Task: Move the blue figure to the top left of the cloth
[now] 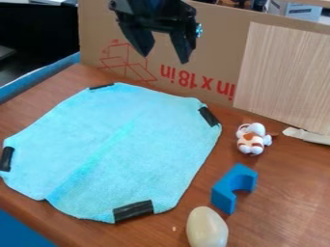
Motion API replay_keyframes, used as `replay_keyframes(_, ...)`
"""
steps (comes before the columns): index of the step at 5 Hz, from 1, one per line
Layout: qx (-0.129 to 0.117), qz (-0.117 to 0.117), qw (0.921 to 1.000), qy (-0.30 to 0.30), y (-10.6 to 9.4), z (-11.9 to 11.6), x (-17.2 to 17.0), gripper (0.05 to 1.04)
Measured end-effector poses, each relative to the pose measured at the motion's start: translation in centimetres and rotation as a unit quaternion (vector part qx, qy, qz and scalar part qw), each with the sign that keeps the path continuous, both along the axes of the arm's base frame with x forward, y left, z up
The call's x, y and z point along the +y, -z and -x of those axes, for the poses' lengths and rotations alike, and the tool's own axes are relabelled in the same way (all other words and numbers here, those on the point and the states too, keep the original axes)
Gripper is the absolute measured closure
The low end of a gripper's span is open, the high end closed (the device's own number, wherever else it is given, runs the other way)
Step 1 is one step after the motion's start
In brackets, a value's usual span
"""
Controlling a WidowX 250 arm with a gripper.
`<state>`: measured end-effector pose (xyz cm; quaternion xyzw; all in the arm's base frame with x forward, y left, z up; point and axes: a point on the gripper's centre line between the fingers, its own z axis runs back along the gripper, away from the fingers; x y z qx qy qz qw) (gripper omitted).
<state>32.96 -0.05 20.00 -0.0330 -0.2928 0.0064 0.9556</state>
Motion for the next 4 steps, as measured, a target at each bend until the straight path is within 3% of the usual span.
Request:
replay_keyframes(2, 0.024, 0.014, 0.9992, 0.030, 2.6, -0.3, -1.0, 0.083)
replay_keyframes(3, 0.042, -0.025, 0.9949, 0.088, 5.3, 0.1, -4.8, 0.083)
replay_keyframes(4, 0.059, -0.059, 0.9911, 0.104, 8.3, 0.5, -7.2, 0.083)
